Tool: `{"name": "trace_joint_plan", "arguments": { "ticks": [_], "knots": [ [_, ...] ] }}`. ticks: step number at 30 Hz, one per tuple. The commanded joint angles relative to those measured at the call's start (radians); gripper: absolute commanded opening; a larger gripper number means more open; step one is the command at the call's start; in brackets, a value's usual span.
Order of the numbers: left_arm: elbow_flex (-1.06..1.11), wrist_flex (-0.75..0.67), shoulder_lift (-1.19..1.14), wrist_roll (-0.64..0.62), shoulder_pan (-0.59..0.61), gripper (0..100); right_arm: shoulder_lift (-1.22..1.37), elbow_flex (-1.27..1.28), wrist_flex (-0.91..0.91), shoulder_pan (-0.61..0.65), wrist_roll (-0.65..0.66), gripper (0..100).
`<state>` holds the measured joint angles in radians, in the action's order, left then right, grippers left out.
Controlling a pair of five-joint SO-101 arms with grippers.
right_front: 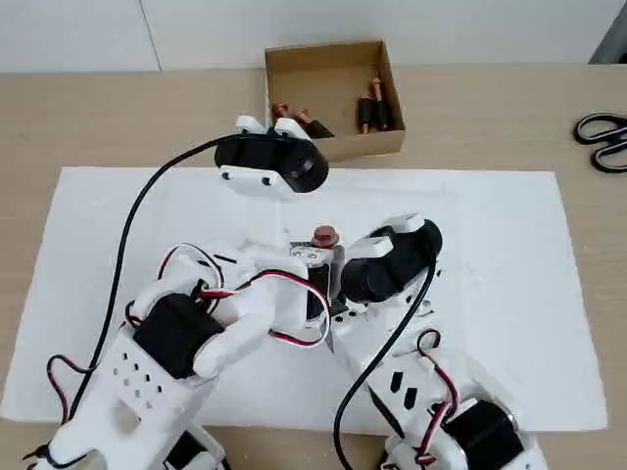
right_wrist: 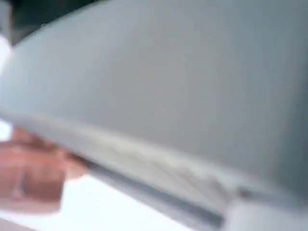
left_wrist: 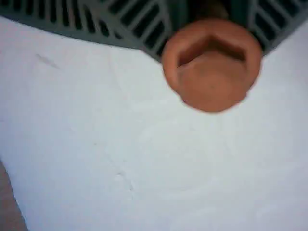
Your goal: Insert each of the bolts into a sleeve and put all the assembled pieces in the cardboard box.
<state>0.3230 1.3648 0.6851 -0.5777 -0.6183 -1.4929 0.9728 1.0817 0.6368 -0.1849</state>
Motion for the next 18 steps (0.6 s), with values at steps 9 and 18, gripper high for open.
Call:
{"name": "trace_joint_plan", "arguments": {
  "ticks": [9,18],
  "knots": [
    [0.051,0.035,0.0,0.044,-0.023,1,-0.013,-0.015,-0.031,-0.015,-0.003,0.4],
    [0.051,0.038,0.0,0.044,-0.023,1,-0.013,-0.015,-0.031,-0.015,-0.003,0.4]
  ]
}}
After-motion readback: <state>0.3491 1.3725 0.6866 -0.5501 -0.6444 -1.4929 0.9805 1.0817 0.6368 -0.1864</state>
